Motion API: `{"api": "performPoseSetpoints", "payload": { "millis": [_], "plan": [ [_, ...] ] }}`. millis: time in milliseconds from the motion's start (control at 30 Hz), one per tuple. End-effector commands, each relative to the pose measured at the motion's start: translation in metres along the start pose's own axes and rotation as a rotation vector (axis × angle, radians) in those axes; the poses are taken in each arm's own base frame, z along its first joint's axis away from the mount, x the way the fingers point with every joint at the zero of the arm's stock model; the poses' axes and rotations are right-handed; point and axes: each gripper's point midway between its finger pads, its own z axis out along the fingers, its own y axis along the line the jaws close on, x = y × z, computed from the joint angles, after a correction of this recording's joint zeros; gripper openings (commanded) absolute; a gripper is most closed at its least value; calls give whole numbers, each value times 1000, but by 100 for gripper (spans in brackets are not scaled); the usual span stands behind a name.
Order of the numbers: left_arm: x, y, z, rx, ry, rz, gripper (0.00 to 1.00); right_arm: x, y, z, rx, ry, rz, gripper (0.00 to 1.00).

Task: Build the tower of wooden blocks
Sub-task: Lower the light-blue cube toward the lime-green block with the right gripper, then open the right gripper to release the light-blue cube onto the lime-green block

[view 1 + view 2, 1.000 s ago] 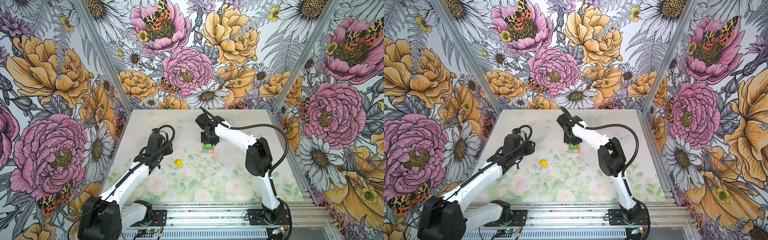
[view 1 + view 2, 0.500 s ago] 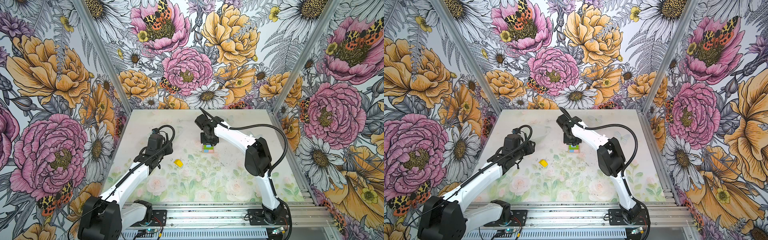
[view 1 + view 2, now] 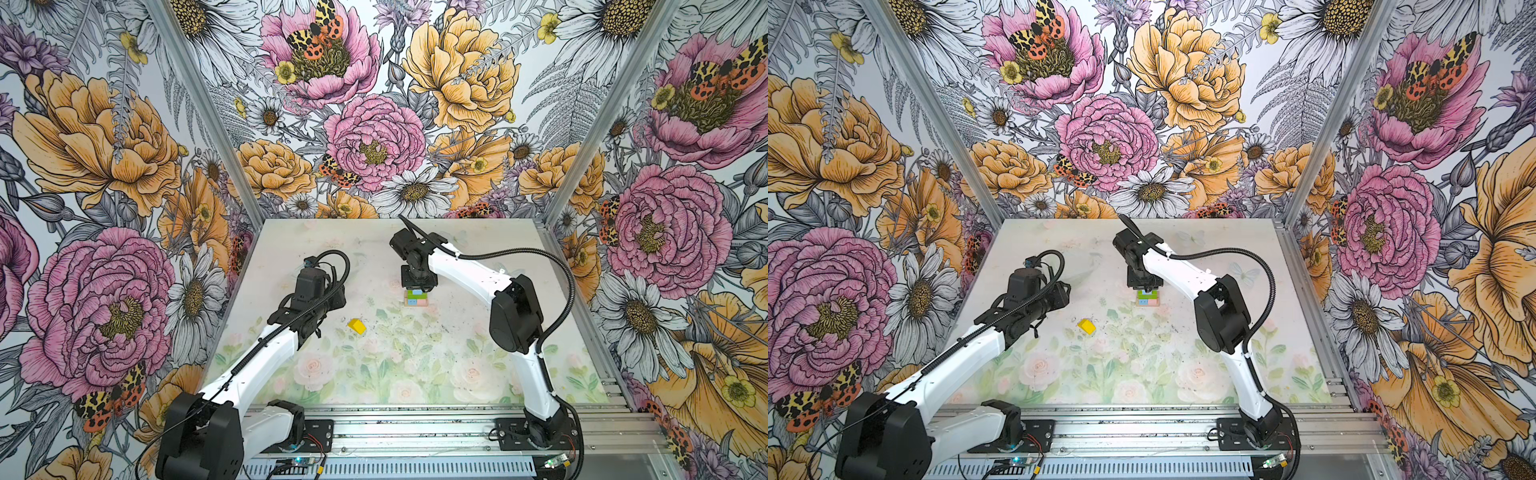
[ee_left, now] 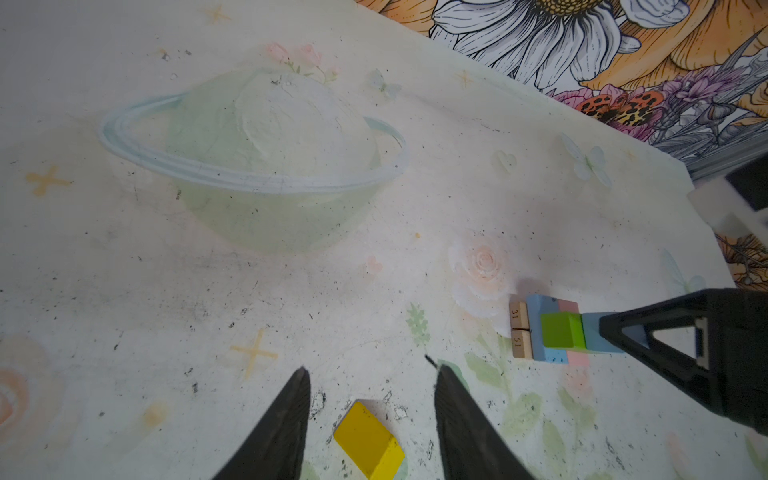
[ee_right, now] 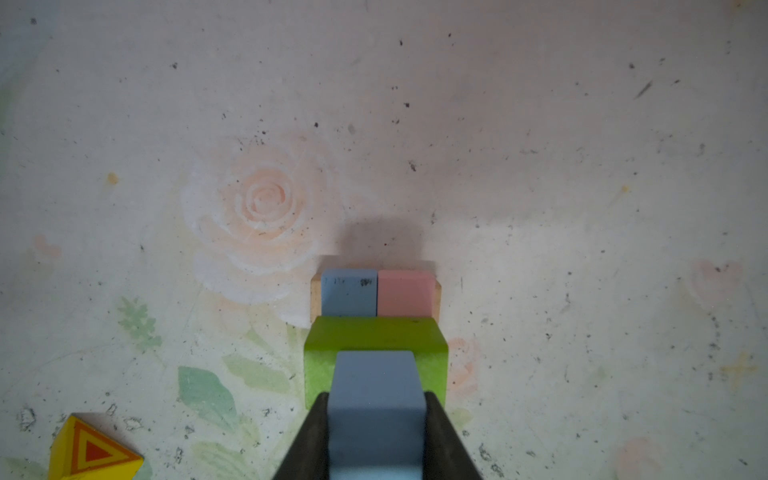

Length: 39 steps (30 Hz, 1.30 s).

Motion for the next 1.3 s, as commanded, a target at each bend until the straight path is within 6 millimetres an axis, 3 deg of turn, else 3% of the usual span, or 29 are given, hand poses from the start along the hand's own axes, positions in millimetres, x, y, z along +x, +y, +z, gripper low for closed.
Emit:
{"api": "performPoseSetpoints", "payload": {
  "millis": [0,867,1033,1267],
  "plan": [
    [0,2,2,9,-2,2,50,-2,1,4,18,-10,-6,6],
    [-1,0,2,13,-5,2,50,-3,2,2,9,-12,-14,54],
    [0,1,1,13,-4,2,50,-3,2,0,7,-15,-15,54],
    [0,0,1,13,-5,3,50,-2,2,0,9,-15,-22,44]
  ]
}}
